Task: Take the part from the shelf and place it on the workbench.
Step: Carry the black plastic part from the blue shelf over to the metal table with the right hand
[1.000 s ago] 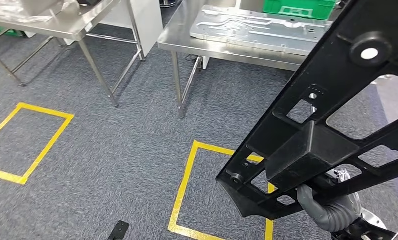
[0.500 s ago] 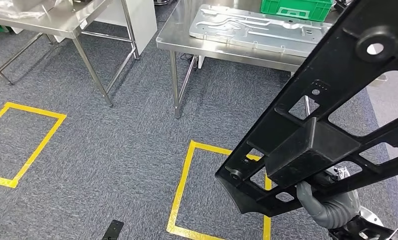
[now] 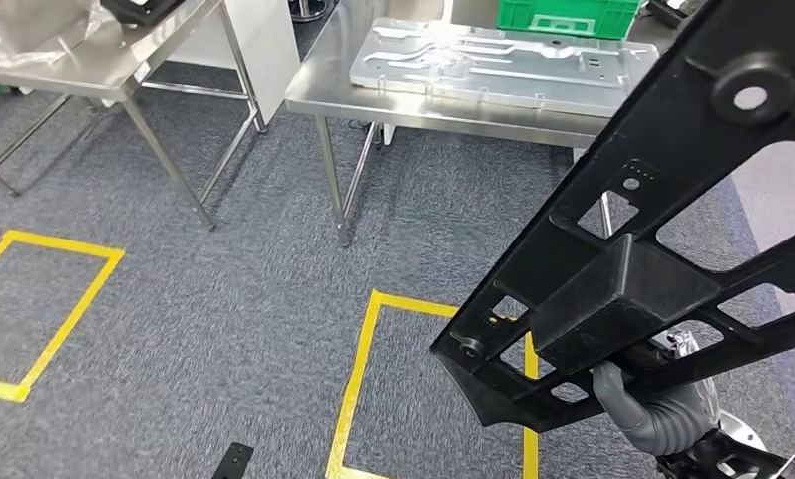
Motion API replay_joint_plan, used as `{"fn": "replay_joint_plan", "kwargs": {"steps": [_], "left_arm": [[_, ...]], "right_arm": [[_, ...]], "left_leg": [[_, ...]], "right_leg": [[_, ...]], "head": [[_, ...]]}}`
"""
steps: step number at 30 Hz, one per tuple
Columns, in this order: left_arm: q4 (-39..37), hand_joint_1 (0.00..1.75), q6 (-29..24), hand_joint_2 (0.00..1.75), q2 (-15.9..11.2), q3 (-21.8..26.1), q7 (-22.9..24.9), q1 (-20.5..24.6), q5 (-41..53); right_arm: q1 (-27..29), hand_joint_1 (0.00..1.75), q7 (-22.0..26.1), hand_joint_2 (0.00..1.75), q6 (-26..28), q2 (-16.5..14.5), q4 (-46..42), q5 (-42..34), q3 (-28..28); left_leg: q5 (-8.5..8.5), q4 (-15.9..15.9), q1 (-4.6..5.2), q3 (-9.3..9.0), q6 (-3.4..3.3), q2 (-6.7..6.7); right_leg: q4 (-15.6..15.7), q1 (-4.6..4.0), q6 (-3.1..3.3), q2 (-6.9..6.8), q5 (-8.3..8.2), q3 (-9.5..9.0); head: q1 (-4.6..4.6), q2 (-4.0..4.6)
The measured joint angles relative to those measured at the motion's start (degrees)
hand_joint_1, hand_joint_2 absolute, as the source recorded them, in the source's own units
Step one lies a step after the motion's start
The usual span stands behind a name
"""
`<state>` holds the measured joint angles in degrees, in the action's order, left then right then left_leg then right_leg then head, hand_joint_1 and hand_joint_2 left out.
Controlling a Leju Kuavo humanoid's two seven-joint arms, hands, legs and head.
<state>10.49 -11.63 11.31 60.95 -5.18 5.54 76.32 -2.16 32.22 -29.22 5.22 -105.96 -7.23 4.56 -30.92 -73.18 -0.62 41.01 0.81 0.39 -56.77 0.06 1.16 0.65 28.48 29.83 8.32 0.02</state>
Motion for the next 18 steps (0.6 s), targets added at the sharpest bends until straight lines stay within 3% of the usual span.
{"fn": "replay_joint_plan", "kwargs": {"steps": [2,3,5,8,10,12,14,15,18], "left_arm": [[0.0,0.0,0.0,1.75,-0.12,0.01,0.01,-0.07,0.1],[0.0,0.0,-0.01,1.75,-0.2,0.01,0.01,-0.06,0.18],[0.0,0.0,-0.01,1.75,-0.35,0.01,0.03,-0.02,0.33],[0.0,0.0,0.04,1.75,-0.26,0.04,0.04,0.01,0.43],[0.0,0.0,0.13,1.75,-0.22,0.07,0.02,0.06,0.45],[0.0,0.0,0.29,1.75,-0.23,0.07,0.0,0.08,0.48],[0.0,0.0,0.45,1.75,-0.2,0.08,0.0,-0.01,0.49],[0.0,0.0,0.49,1.75,-0.17,0.08,0.0,-0.05,0.5],[0.0,0.0,0.49,1.75,-0.17,0.1,-0.01,-0.05,0.56]], "right_arm": [[0.03,1.75,-0.01,1.75,0.04,0.0,0.02,0.01,0.01],[0.06,1.75,0.01,1.75,0.07,0.0,0.04,0.03,0.02],[0.16,1.75,0.03,1.75,0.13,0.0,0.1,0.09,0.03],[0.27,1.75,0.07,1.75,0.18,0.01,0.06,0.13,0.04],[0.18,1.75,0.16,1.75,0.25,0.03,-0.01,0.12,0.05],[0.22,1.75,0.2,1.75,0.35,0.04,-0.02,0.13,0.06],[0.3,1.75,0.13,1.75,0.46,0.04,-0.03,0.13,0.07],[0.3,1.75,0.07,1.75,0.5,0.04,-0.03,0.13,0.07],[0.32,1.75,-0.11,1.75,0.58,0.06,-0.04,0.13,0.07]], "left_leg": [[5.28,7.85,0.26,-2.68,-0.75,-0.19],[6.7,11.33,0.42,-4.07,-1.11,-0.29],[6.72,14.48,0.75,-5.42,-1.68,-0.46],[6.12,16.1,0.58,-7.17,-2.56,-0.5],[5.64,16.81,0.26,-8.71,-2.92,-0.52],[4.78,17.03,0.1,-9.95,-2.93,-0.52],[3.64,17.1,-0.14,-11.35,-2.63,-0.53],[3.0,17.1,-0.35,-12.16,-2.38,-0.54],[0.96,17.16,-0.85,-14.56,-1.27,-0.56]], "right_leg": [[0.02,-0.12,-0.24,0.25,1.14,-1.42],[0.01,-0.16,-0.46,0.36,1.67,-1.86],[0.1,-0.04,-1.13,0.47,2.13,-2.25],[-1.64,0.1,-2.16,0.3,1.64,-2.31],[-6.69,0.28,-2.73,0.04,2.43,0.47],[-13.39,0.63,-3.31,-0.06,5.05,5.52],[-15.9,1.08,-3.7,-0.19,6.9,9.12],[-14.39,1.3,-3.9,-0.3,6.13,9.5],[-3.99,1.85,-4.46,-1.44,-1.94,7.01]], "head": [[-0.03,0.0],[-0.05,0.0],[-0.11,0.0],[-0.13,0.0],[-0.17,0.0],[-0.19,0.0],[-0.17,0.0],[-0.18,0.0],[-0.2,0.0]]}}
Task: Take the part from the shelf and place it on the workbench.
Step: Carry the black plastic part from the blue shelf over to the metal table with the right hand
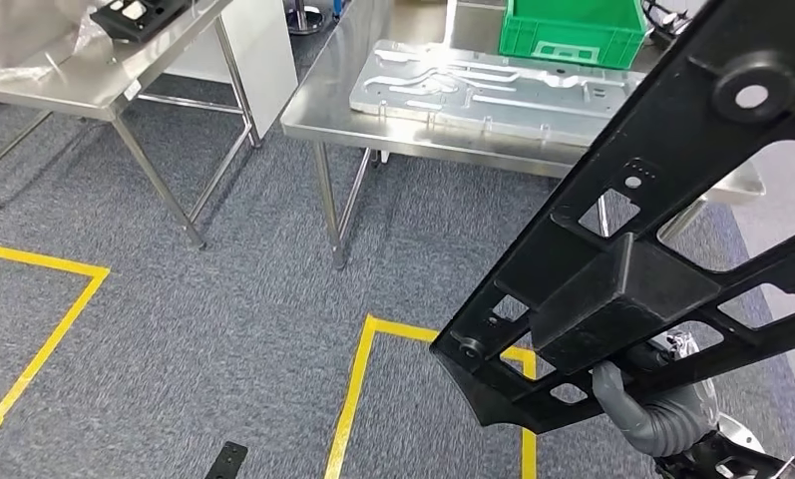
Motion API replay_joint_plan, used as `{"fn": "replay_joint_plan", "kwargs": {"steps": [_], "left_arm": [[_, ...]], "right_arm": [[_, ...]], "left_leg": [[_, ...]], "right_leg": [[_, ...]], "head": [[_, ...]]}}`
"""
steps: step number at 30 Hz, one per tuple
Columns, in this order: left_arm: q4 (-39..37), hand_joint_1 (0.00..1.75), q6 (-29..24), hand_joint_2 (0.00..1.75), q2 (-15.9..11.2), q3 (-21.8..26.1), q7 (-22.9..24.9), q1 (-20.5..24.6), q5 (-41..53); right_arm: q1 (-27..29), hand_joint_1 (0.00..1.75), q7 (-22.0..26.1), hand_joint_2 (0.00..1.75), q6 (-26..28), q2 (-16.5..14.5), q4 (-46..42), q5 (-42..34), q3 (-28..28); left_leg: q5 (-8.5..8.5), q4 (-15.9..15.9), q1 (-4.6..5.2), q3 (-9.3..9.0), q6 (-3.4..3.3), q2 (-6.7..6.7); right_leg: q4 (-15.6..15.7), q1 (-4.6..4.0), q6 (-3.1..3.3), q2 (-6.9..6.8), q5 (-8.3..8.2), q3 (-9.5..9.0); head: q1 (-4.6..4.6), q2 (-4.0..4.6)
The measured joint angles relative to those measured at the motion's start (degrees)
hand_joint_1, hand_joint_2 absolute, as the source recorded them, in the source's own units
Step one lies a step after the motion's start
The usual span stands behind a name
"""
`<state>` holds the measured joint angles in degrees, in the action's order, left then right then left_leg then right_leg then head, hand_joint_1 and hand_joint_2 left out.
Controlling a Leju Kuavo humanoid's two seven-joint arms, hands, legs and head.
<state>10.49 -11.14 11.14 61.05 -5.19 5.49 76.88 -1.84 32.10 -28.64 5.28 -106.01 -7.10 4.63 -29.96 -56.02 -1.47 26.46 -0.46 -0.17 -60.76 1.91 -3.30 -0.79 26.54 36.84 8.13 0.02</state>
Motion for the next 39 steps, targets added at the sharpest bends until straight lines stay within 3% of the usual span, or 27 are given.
{"fn": "replay_joint_plan", "kwargs": {"steps": [1,2,5,6,8,10,11,12,13,15,17,20,22,23,25,27,28,29,30,32,33,35,36,38,39], "left_arm": [[0.0,0.0,-0.01,1.75,-0.01,0.01,-0.01,0.02,0.03],[0.0,0.0,-0.03,1.75,-0.02,0.02,-0.03,0.04,0.05],[0.0,0.0,-0.07,1.75,-0.02,0.04,-0.11,0.22,0.08],[0.0,0.0,-0.07,1.75,-0.02,0.03,-0.14,0.33,0.09],[0.0,0.0,-0.04,1.75,-0.01,0.02,-0.15,0.46,0.09],[0.0,0.0,-0.02,1.75,0.01,0.02,-0.15,0.36,0.1],[0.0,0.0,-0.02,1.75,0.02,0.02,-0.15,0.24,0.11],[0.0,0.0,-0.01,1.75,0.03,0.03,-0.15,0.13,0.15],[0.0,0.0,-0.01,1.75,0.03,0.03,-0.15,0.06,0.2],[0.01,0.0,-0.03,1.75,-0.18,0.03,-0.15,-0.04,0.28],[0.03,0.0,-0.04,1.75,-0.45,0.03,-0.15,-0.19,0.32],[0.04,0.0,-0.02,1.75,-0.42,0.04,-0.16,-0.07,0.37],[0.04,0.0,-0.01,1.75,-0.34,0.04,-0.16,0.14,0.42],[0.04,0.0,0.0,1.75,-0.32,0.04,-0.16,0.19,0.43],[0.03,0.0,0.01,1.75,-0.23,0.04,-0.16,0.21,0.45],[0.02,0.0,0.01,1.75,-0.1,0.04,-0.15,0.04,0.45],[0.02,0.0,0.01,1.75,-0.05,0.04,-0.15,-0.04,0.45],[0.02,0.0,0.01,1.75,-0.02,0.04,-0.15,-0.08,0.45],[0.02,0.0,0.01,1.75,-0.01,0.04,-0.15,-0.08,0.45],[0.03,0.0,0.0,1.75,0.01,0.04,-0.14,-0.01,0.45],[0.03,0.0,-0.01,1.75,0.01,0.04,-0.14,0.06,0.45],[0.04,0.0,-0.01,1.75,0.02,0.04,-0.16,0.3,0.45],[0.03,0.0,-0.02,1.75,0.02,0.04,-0.24,0.44,0.44],[0.03,0.0,-0.02,1.75,0.05,0.03,-0.44,0.62,0.43],[0.02,0.0,-0.02,1.75,0.07,0.02,-0.51,0.62,0.43]], "right_arm": [[0.01,1.75,-0.07,1.75,0.02,0.01,-0.02,0.0,-0.01],[0.04,1.75,-0.13,1.75,0.04,0.02,-0.08,-0.01,-0.02],[0.08,1.75,-0.19,1.75,0.08,0.03,-0.34,-0.07,-0.02],[0.09,1.75,-0.15,1.75,0.08,0.04,-0.41,-0.1,-0.02],[0.17,1.75,-0.09,1.75,0.09,0.08,-0.5,-0.14,-0.03],[0.32,1.75,-0.08,1.75,0.1,0.09,-0.49,-0.13,-0.03],[0.41,1.75,-0.08,1.75,0.14,0.09,-0.49,-0.12,-0.02],[0.48,1.75,-0.08,1.75,0.17,0.09,-0.49,-0.11,-0.02],[0.52,1.75,-0.08,1.75,0.22,0.09,-0.49,-0.1,-0.02],[0.58,1.75,-0.08,1.75,0.26,0.09,-0.48,-0.08,0.0],[0.69,1.75,-0.08,1.75,0.29,0.08,-0.48,-0.06,0.03],[0.73,1.75,-0.07,1.75,0.35,0.08,-0.66,-0.06,0.05],[0.58,1.75,-0.01,1.75,0.38,0.09,-0.86,-0.08,0.03],[0.57,1.75,0.0,1.75,0.4,0.1,-0.91,-0.08,0.02],[0.73,1.75,0.01,1.75,0.4,0.11,-0.96,-0.07,0.01],[0.94,1.75,-0.02,1.75,0.4,0.11,-0.96,-0.04,0.01],[0.98,1.75,-0.02,1.75,0.4,0.11,-0.96,-0.03,0.01],[0.99,1.75,-0.02,1.75,0.4,0.11,-0.96,-0.03,0.01],[1.06,1.75,-0.01,1.75,0.4,0.11,-0.95,-0.03,0.0],[1.21,1.75,-0.07,1.75,0.4,0.11,-0.92,0.0,0.01],[1.26,1.75,-0.09,1.75,0.41,0.11,-0.95,0.01,0.01],[1.23,1.75,-0.08,1.75,0.4,0.11,-1.09,0.01,0.01],[1.21,1.75,-0.03,1.75,0.38,0.11,-1.15,0.03,0.01],[1.24,1.75,0.05,1.75,0.33,0.1,-1.22,0.08,0.01],[1.26,1.75,0.07,1.75,0.31,0.1,-1.22,0.11,0.01]], "left_leg": [[-0.68,0.18,-0.03,-0.66,0.49,0.05],[-1.01,0.25,0.0,-1.42,1.01,0.13],[-0.87,-1.0,-0.1,-2.73,2.41,0.47],[-1.06,-3.04,-0.18,-1.89,2.63,0.5],[-2.93,-9.9,-0.18,2.26,2.66,0.47],[-6.6,-16.08,0.08,7.6,2.45,0.45],[-7.85,-16.97,0.35,9.44,2.13,0.44],[-7.94,-16.07,0.65,10.43,1.62,0.43],[-6.46,-13.52,1.06,10.58,0.81,0.41],[0.15,-6.8,2.31,9.73,-1.42,0.02],[4.8,-2.64,3.41,8.77,-2.83,-0.85],[5.27,-0.32,3.31,6.44,-3.15,-1.18],[5.13,0.64,2.72,4.45,-3.27,-1.05],[4.77,0.87,2.52,3.73,-3.18,-0.99],[3.67,0.96,2.17,2.55,-2.87,-1.02],[2.31,0.95,1.71,1.08,-2.34,-1.12],[1.51,0.93,1.41,0.11,-1.98,-1.18],[0.64,0.9,1.14,-0.82,-1.57,-1.22],[-0.33,0.69,0.94,-1.84,-1.12,-1.23],[-1.91,0.74,0.84,-3.01,-0.12,-1.23],[-2.27,0.63,0.85,-3.42,0.36,-1.21],[-1.61,-0.97,0.73,-2.95,1.23,-1.08],[-0.9,-3.48,0.63,-1.78,1.55,-0.92],[-0.99,-10.74,0.5,2.84,2.03,-0.51],[-2.39,-14.25,0.5,5.5,2.15,-0.38]], "right_leg": [[2.11,-0.08,0.22,-0.47,-1.64,-0.73],[2.99,-0.2,0.64,-0.68,-2.12,-1.07],[3.3,-0.4,2.55,0.12,-1.52,-2.58],[3.35,-0.46,3.11,0.31,-1.4,-3.31],[3.42,-0.76,3.88,0.51,-0.75,-4.46],[3.43,-1.24,4.29,0.88,0.12,-5.25],[3.43,-1.55,4.44,1.07,0.64,-5.76],[3.43,-1.91,4.6,1.22,1.2,-6.39],[3.44,-2.3,4.73,1.3,1.75,-7.1],[3.56,-2.69,4.86,1.41,2.89,-8.38],[3.77,-2.63,4.56,1.69,3.79,-9.4],[2.71,-2.68,3.63,1.84,3.16,-10.15],[-1.21,-2.69,3.03,1.64,3.17,-8.35],[-4.36,-2.43,2.65,1.53,3.95,-6.32],[-10.01,-1.66,1.7,1.45,7.01,-1.38],[-10.64,-0.89,0.84,1.29,9.02,1.59],[-8.51,-0.54,0.46,1.17,8.15,1.88],[-5.23,-0.19,0.09,1.01,5.54,1.62],[-1.83,0.08,-0.16,0.72,1.65,1.29],[2.07,0.08,0.2,0.49,-3.81,0.79],[2.44,-0.07,0.76,0.5,-4.61,0.75],[2.49,-0.2,1.94,0.84,-3.74,0.07],[2.7,-0.16,2.44,0.86,-3.29,-0.5],[3.04,-0.13,3.13,0.83,-2.26,-1.87],[3.1,-0.18,3.31,0.81,-1.66,-2.54]], "head": [[0.01,0.0],[0.01,0.0],[0.07,0.0],[0.12,0.0],[0.16,0.0],[0.19,0.0],[0.19,0.0],[0.19,0.0],[0.18,0.0],[0.1,0.0],[0.12,0.0],[0.24,0.0],[0.26,0.0],[0.26,0.0],[0.26,0.0],[0.26,0.0],[0.26,0.0],[0.25,0.0],[0.26,0.0],[0.23,0.0],[0.25,0.0],[0.29,0.0],[0.29,0.0],[0.31,0.0],[0.32,0.0]]}}
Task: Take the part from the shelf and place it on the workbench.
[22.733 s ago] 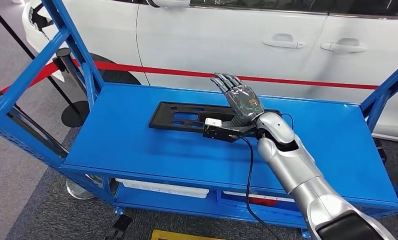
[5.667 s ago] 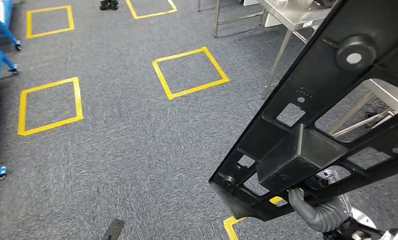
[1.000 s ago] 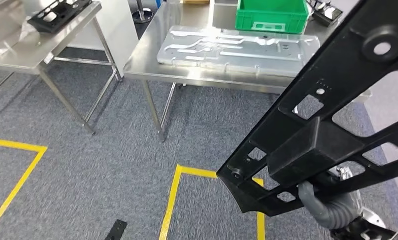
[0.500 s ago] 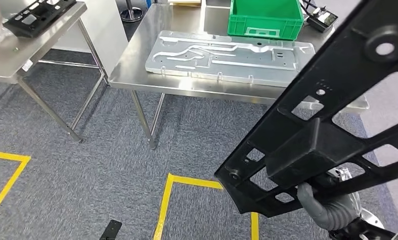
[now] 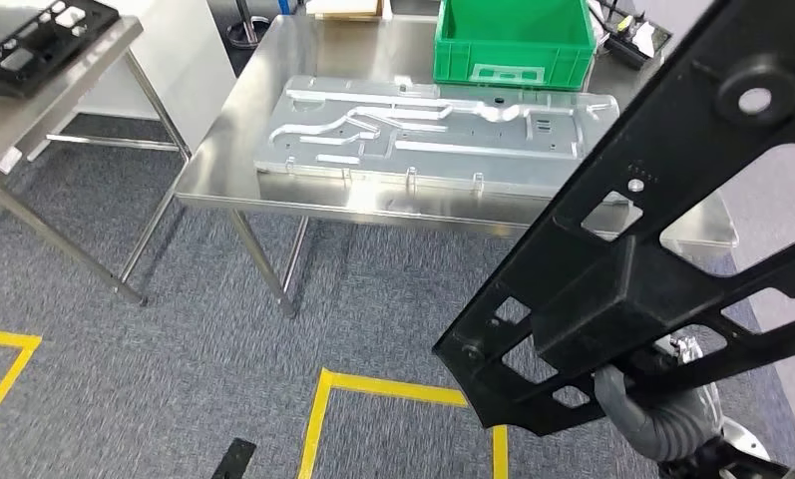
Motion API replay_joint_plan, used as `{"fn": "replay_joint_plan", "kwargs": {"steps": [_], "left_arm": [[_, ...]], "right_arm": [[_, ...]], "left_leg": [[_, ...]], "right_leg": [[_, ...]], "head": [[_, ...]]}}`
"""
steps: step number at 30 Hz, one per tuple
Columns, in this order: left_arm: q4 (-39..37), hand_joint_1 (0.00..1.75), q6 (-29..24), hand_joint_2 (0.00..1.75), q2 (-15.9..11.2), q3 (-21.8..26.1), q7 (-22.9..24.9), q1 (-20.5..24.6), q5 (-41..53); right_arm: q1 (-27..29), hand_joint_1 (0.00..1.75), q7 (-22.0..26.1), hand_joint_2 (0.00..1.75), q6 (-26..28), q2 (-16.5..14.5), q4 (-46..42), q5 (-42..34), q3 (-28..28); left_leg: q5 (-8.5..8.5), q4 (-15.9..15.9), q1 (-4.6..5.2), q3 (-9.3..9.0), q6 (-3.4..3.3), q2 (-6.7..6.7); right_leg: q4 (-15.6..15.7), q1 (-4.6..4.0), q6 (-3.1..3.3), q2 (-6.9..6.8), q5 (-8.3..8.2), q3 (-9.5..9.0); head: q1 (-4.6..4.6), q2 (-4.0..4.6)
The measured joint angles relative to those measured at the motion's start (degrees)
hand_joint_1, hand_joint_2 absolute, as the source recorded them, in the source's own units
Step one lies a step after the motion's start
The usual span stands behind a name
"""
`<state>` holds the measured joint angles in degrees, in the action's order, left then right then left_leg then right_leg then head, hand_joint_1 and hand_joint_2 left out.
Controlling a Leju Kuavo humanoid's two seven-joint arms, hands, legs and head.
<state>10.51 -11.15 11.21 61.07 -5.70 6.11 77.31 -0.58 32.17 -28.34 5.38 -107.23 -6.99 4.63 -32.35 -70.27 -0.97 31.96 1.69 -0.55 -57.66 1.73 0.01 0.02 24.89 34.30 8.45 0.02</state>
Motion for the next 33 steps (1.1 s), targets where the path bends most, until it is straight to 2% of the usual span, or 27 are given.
{"fn": "replay_joint_plan", "kwargs": {"steps": [1,2,3,4,5,7,8,9,12,13,14,16,17,18,19,21,22,23,26,28,29,31,32,33], "left_arm": [[0.0,0.0,0.01,1.75,0.02,0.0,-0.03,-0.05,0.0],[0.0,0.0,0.01,1.75,0.02,0.01,-0.07,-0.11,-0.02],[0.0,0.0,0.02,1.75,0.02,0.01,-0.21,-0.16,-0.05],[0.0,0.0,0.03,1.75,0.02,0.02,-0.41,-0.19,-0.11],[0.0,0.0,0.03,1.75,0.02,0.02,-0.6,-0.22,-0.23],[0.0,0.0,0.03,1.75,-0.03,0.01,-0.81,-0.36,-0.46],[0.0,0.0,0.0,1.75,-0.04,0.01,-0.81,-0.41,-0.56],[0.0,0.0,-0.07,1.75,-0.03,0.02,-0.8,-0.43,-0.62],[0.01,0.0,-0.42,1.75,0.23,0.03,-0.85,-0.26,-0.7],[0.01,0.0,-0.55,1.75,0.33,0.03,-0.91,-0.19,-0.7],[0.01,0.0,-0.68,1.75,0.4,0.04,-0.99,-0.14,-0.68],[0.0,0.0,-0.83,1.75,0.4,0.03,-1.13,-0.1,-0.63],[0.0,0.0,-0.84,1.75,0.42,0.03,-1.18,-0.13,-0.6],[0.0,0.0,-0.84,1.75,0.44,0.03,-1.19,-0.18,-0.57],[0.0,0.0,-0.83,1.75,0.48,0.03,-1.19,-0.26,-0.56],[0.0,0.0,-0.83,1.75,0.58,0.04,-1.19,-0.38,-0.54],[0.0,0.0,-0.83,1.75,0.64,0.04,-1.19,-0.37,-0.54],[0.0,0.0,-0.83,1.75,0.69,0.04,-1.18,-0.34,-0.53],[0.01,0.0,-0.81,1.75,0.73,0.04,-1.18,-0.28,-0.52],[0.01,0.0,-0.8,1.75,0.69,0.04,-1.18,-0.22,-0.52],[0.01,0.0,-0.79,1.75,0.67,0.03,-1.19,-0.17,-0.52],[0.0,0.0,-0.72,1.75,0.66,0.02,-1.19,-0.12,-0.51],[0.0,0.0,-0.69,1.75,0.66,0.02,-1.19,-0.12,-0.51],[0.0,0.0,-0.67,1.75,0.65,0.03,-1.18,-0.15,-0.5]], "right_arm": [[0.04,1.75,0.01,1.75,-0.02,-0.01,0.0,0.02,0.0],[0.1,1.75,0.02,1.75,-0.04,-0.01,0.0,0.04,0.0],[0.15,1.75,0.02,1.75,-0.07,-0.01,0.0,0.05,0.0],[0.19,1.75,0.02,1.75,-0.07,-0.01,0.0,0.07,0.0],[0.19,1.75,0.02,1.75,-0.08,-0.03,0.0,0.13,0.0],[0.18,1.75,-0.03,1.75,-0.19,-0.09,0.09,0.42,0.0],[0.15,1.75,-0.13,1.75,-0.26,-0.14,0.16,0.66,0.0],[0.09,1.75,-0.27,1.75,-0.33,-0.17,0.24,0.9,0.01],[-0.41,1.75,-0.52,1.75,-0.43,-0.22,0.28,1.37,0.02],[-0.62,1.75,-0.52,1.75,-0.44,-0.24,0.27,1.4,0.02],[-0.77,1.75,-0.51,1.75,-0.44,-0.24,0.28,1.43,0.02],[-0.71,1.75,-0.47,1.75,-0.43,-0.25,0.39,1.44,0.0],[-0.51,1.75,-0.39,1.75,-0.41,-0.24,0.49,1.45,-0.03],[-0.31,1.75,-0.25,1.75,-0.4,-0.23,0.6,1.46,-0.05],[-0.16,1.75,-0.08,1.75,-0.4,-0.23,0.69,1.48,-0.08],[-0.06,1.75,0.32,1.75,-0.42,-0.22,0.76,1.48,-0.11],[-0.06,1.75,0.48,1.75,-0.44,-0.21,0.79,1.47,-0.11],[-0.05,1.75,0.62,1.75,-0.45,-0.21,0.82,1.47,-0.12],[0.09,1.75,0.83,1.75,-0.47,-0.2,0.91,1.5,-0.13],[0.18,1.75,0.89,1.75,-0.47,-0.2,0.91,1.51,-0.13],[0.22,1.75,0.92,1.75,-0.47,-0.2,0.91,1.52,-0.13],[0.33,1.75,0.96,1.75,-0.48,-0.19,0.91,1.52,-0.13],[0.42,1.75,0.96,1.75,-0.49,-0.19,0.92,1.53,-0.13],[0.52,1.75,0.96,1.75,-0.51,-0.19,0.96,1.54,-0.13]], "left_leg": [[-2.17,-2.59,0.0,2.47,0.07,0.07],[-4.3,-3.82,0.0,4.34,0.02,0.1],[-5.51,-3.59,0.01,5.56,-0.07,0.1],[-5.14,-1.88,0.04,6.12,-0.31,0.11],[-2.86,1.01,0.13,6.17,-0.68,0.21],[5.23,7.8,0.67,6.17,-1.65,1.35],[8.37,9.89,0.98,6.2,-1.98,1.81],[10.25,10.95,1.25,6.35,-2.22,2.06],[10.65,11.42,1.1,5.91,-2.8,0.77],[10.63,11.67,0.94,5.64,-3.1,0.36],[10.53,11.88,0.8,5.37,-3.4,-0.08],[10.12,11.91,0.9,5.1,-3.8,-1.03],[9.88,11.89,0.97,4.94,-3.89,-1.45],[9.61,11.87,1.02,4.68,-3.93,-1.82],[9.3,11.83,1.08,4.28,-3.94,-2.16],[8.61,11.79,1.2,3.29,-3.82,-2.65],[8.29,11.69,1.35,2.92,-3.64,-2.86],[8.06,11.65,1.43,2.74,-3.42,-2.97],[7.7,11.71,1.55,2.66,-2.59,-2.98],[6.55,10.45,1.64,3.06,-1.95,-2.04],[5.12,8.23,1.6,3.99,-1.63,-1.37],[1.27,0.61,1.16,7.54,-1.06,-0.3],[-0.13,-3.14,0.9,9.38,-0.77,-0.08],[-0.5,-5.33,0.65,10.49,-0.51,0.05]], "right_leg": [[0.01,-0.07,0.09,0.02,0.62,-0.73],[0.01,-0.16,0.15,0.08,1.27,-1.55],[0.0,-0.25,0.16,0.13,1.94,-2.49],[0.0,-0.33,0.14,0.17,2.64,-3.52],[0.0,-0.42,0.09,0.13,3.39,-4.54],[-0.09,-0.64,-0.16,-0.06,4.82,-6.15],[-0.12,-0.79,-0.45,-0.16,5.47,-6.57],[-0.09,-0.95,-0.8,-0.26,5.99,-6.82],[-0.01,-0.99,-1.91,-0.8,7.28,-7.44],[-1.26,-0.9,-2.17,-0.81,8.16,-7.02],[-3.86,-0.83,-2.39,-0.67,9.53,-5.75],[-11.77,-0.82,-2.7,-0.43,12.57,-0.94],[-14.99,-0.83,-2.79,-0.35,13.14,1.47],[-16.38,-0.85,-2.77,-0.29,12.48,3.07],[-15.37,-0.9,-2.63,-0.23,10.47,3.52],[-8.43,-1.08,-1.95,0.05,4.72,1.81],[-4.84,-1.22,-1.52,0.25,2.64,0.63],[-2.49,-1.36,-1.15,0.43,1.57,-0.15],[-0.92,-1.46,-0.42,0.66,1.5,-0.66],[-0.28,-1.1,0.11,0.44,1.35,-1.12],[0.0,-0.89,0.36,0.22,1.32,-1.39],[0.09,-0.83,0.62,-0.22,1.44,-1.59],[0.08,-0.81,0.62,-0.39,1.5,-1.61],[0.07,-0.76,0.56,-0.53,1.56,-1.64]], "head": [[0.0,0.0],[0.01,0.0],[0.0,0.0],[0.0,0.0],[0.0,0.0],[0.01,0.0],[0.0,0.0],[0.0,0.0],[-0.02,0.0],[-0.02,0.0],[-0.03,0.0],[-0.03,0.0],[-0.03,0.0],[-0.03,0.0],[-0.03,0.0],[-0.03,0.0],[-0.04,0.0],[-0.03,0.0],[-0.02,0.0],[-0.01,0.0],[0.0,0.0],[0.01,0.0],[0.01,0.0],[0.01,0.0]]}}
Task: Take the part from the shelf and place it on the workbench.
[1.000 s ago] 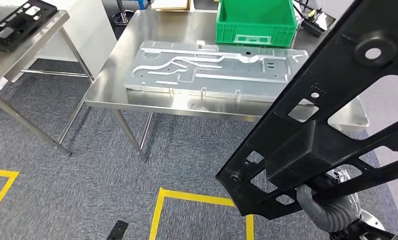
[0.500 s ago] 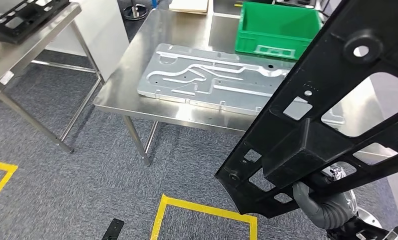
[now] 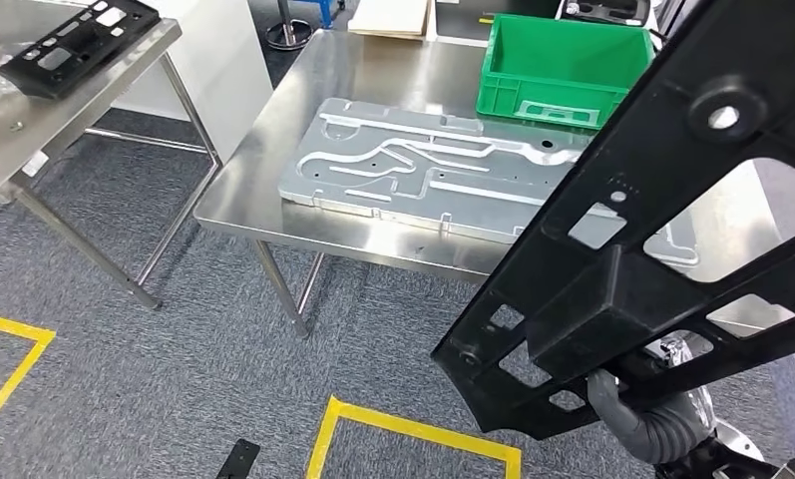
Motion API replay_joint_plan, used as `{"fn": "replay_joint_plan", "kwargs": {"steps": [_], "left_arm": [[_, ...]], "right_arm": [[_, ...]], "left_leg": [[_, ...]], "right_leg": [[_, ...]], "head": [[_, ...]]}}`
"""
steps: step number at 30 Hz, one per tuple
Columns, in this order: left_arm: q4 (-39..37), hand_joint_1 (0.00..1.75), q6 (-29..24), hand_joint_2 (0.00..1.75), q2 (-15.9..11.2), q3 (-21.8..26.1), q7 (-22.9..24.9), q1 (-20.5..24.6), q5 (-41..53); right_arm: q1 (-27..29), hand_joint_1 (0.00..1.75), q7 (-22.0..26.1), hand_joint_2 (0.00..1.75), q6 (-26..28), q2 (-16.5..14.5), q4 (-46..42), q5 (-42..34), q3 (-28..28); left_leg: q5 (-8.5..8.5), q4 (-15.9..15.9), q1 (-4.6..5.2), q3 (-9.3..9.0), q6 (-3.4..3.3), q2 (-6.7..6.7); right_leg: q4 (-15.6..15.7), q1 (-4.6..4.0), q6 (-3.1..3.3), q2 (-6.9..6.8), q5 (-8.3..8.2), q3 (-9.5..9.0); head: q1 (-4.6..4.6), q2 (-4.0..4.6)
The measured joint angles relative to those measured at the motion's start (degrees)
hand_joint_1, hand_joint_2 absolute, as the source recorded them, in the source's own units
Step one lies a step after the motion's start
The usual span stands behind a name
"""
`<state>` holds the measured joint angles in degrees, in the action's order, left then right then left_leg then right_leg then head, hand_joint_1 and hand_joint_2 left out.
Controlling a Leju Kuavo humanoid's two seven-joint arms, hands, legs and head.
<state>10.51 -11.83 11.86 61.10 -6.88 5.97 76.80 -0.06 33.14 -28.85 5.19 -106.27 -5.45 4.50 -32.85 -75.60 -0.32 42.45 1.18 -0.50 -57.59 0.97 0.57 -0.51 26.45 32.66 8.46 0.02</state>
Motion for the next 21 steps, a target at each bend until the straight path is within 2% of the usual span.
{"fn": "replay_joint_plan", "kwargs": {"steps": [1,2,4,5,7,8,10,11,12,14,15,16,17,19,20,21], "left_arm": [[0.0,0.0,0.01,1.75,-0.03,0.01,0.0,-0.01,0.0],[0.01,0.0,0.02,1.75,-0.08,0.01,0.0,-0.02,-0.01],[0.01,0.0,0.09,1.75,-0.18,0.01,-0.02,0.03,-0.03],[0.01,0.0,0.19,1.75,-0.2,0.01,-0.02,0.1,-0.04],[0.0,0.0,0.46,1.75,-0.2,0.01,-0.02,0.15,-0.06],[0.0,0.0,0.57,1.75,-0.2,0.01,-0.04,0.12,-0.07],[0.0,0.0,0.71,1.75,-0.21,0.03,-0.15,-0.02,-0.08],[0.0,0.0,0.72,1.75,-0.21,0.04,-0.23,-0.02,-0.08],[0.0,0.0,0.73,1.75,-0.21,0.05,-0.29,-0.02,-0.09],[0.0,0.0,0.75,1.75,-0.21,0.04,-0.35,-0.03,-0.09],[0.0,0.0,0.77,1.75,-0.21,0.04,-0.36,-0.11,-0.09],[0.0,0.0,0.78,1.75,-0.21,0.04,-0.36,-0.19,-0.09],[0.0,0.0,0.78,1.75,-0.21,0.05,-0.35,-0.26,-0.09],[-0.02,0.0,0.76,1.75,-0.14,0.05,-0.34,-0.35,-0.09],[-0.04,0.0,0.75,1.75,-0.08,0.05,-0.33,-0.36,-0.08],[-0.06,0.0,0.74,1.75,-0.03,0.05,-0.3,-0.35,-0.08]], "right_arm": [[0.07,1.75,0.0,1.75,-0.01,0.0,0.05,0.01,0.0],[0.12,1.75,0.0,1.75,-0.02,0.0,0.13,0.01,0.0],[0.12,1.75,0.01,1.75,-0.04,0.01,0.25,0.02,0.0],[0.09,1.75,0.02,1.75,-0.08,0.01,0.27,0.03,0.0],[0.04,1.75,0.04,1.75,-0.2,0.01,0.27,0.05,0.01],[0.0,1.75,0.07,1.75,-0.25,0.01,0.28,0.05,0.01],[-0.1,1.75,0.13,1.75,-0.28,0.01,0.29,0.04,0.02],[-0.18,1.75,0.18,1.75,-0.28,0.02,0.3,0.02,0.01],[-0.22,1.75,0.21,1.75,-0.27,0.03,0.3,0.01,0.01],[-0.22,1.75,0.26,1.75,-0.27,0.05,0.38,-0.01,0.0],[-0.19,1.75,0.26,1.75,-0.27,0.06,0.46,-0.01,0.0],[-0.17,1.75,0.26,1.75,-0.27,0.06,0.55,-0.01,0.0],[-0.15,1.75,0.27,1.75,-0.28,0.07,0.62,-0.01,0.0],[-0.21,1.75,0.34,1.75,-0.34,0.12,0.69,-0.04,0.0],[-0.29,1.75,0.38,1.75,-0.37,0.15,0.74,-0.06,0.02],[-0.42,1.75,0.42,1.75,-0.4,0.18,0.8,-0.09,0.03]], "left_leg": [[0.85,0.15,-0.21,-0.04,0.23,0.08],[2.64,2.63,-0.4,-1.3,0.38,0.17],[6.45,10.99,-0.57,-5.59,0.51,0.5],[7.26,14.28,-0.5,-7.29,0.2,0.63],[6.89,17.04,-0.33,-8.46,-0.81,0.73],[6.68,17.24,-0.33,-8.69,-1.5,0.62],[6.48,17.62,-0.4,-9.48,-2.43,0.41],[6.38,17.67,-0.37,-10.02,-2.79,0.3],[6.21,17.71,-0.29,-10.38,-3.08,0.22],[5.67,17.68,0.05,-11.01,-3.48,0.06],[5.3,17.67,0.28,-11.43,-3.61,-0.03],[4.85,17.66,0.51,-11.98,-3.67,-0.15],[4.32,17.67,0.75,-12.74,-3.69,-0.28],[3.1,17.71,1.06,-14.31,-3.63,-0.47],[2.58,17.8,1.11,-14.89,-3.5,-0.6],[2.16,18.01,1.05,-15.15,-3.27,-0.66]], "right_leg": [[-0.03,0.08,-0.13,-0.09,0.1,-0.09],[-0.05,0.21,-0.34,-0.15,0.24,-0.27],[-0.22,0.31,-0.99,-0.2,0.7,-0.69],[-0.23,0.28,-1.4,-0.21,0.95,-0.8],[-0.31,0.03,-2.28,-0.26,1.15,-0.96],[-0.35,0.05,-2.66,-0.31,1.06,-1.13],[-1.77,0.22,-3.21,-0.27,1.47,-1.13],[-3.5,0.3,-3.32,-0.22,2.49,-0.35],[-6.45,0.32,-3.42,-0.13,4.0,1.22],[-13.7,0.23,-3.52,-0.01,6.94,5.8],[-16.11,0.17,-3.46,0.05,7.37,7.77],[-16.54,0.05,-3.24,0.09,6.69,8.82],[-14.77,-0.17,-2.8,0.15,4.9,8.79],[-7.51,-0.91,-1.35,0.41,-0.34,6.73],[-4.34,-1.3,-0.66,0.55,-2.11,5.83],[-2.47,-1.61,-0.14,0.62,-3.21,5.3]], "head": [[0.0,0.0],[0.0,0.0],[0.0,0.0],[-0.01,0.0],[-0.02,0.0],[-0.02,0.0],[-0.03,0.0],[-0.03,0.0],[-0.04,0.0],[-0.04,0.0],[-0.04,0.0],[-0.04,0.0],[-0.04,0.0],[0.0,0.0],[0.05,0.0],[0.11,0.0]]}}
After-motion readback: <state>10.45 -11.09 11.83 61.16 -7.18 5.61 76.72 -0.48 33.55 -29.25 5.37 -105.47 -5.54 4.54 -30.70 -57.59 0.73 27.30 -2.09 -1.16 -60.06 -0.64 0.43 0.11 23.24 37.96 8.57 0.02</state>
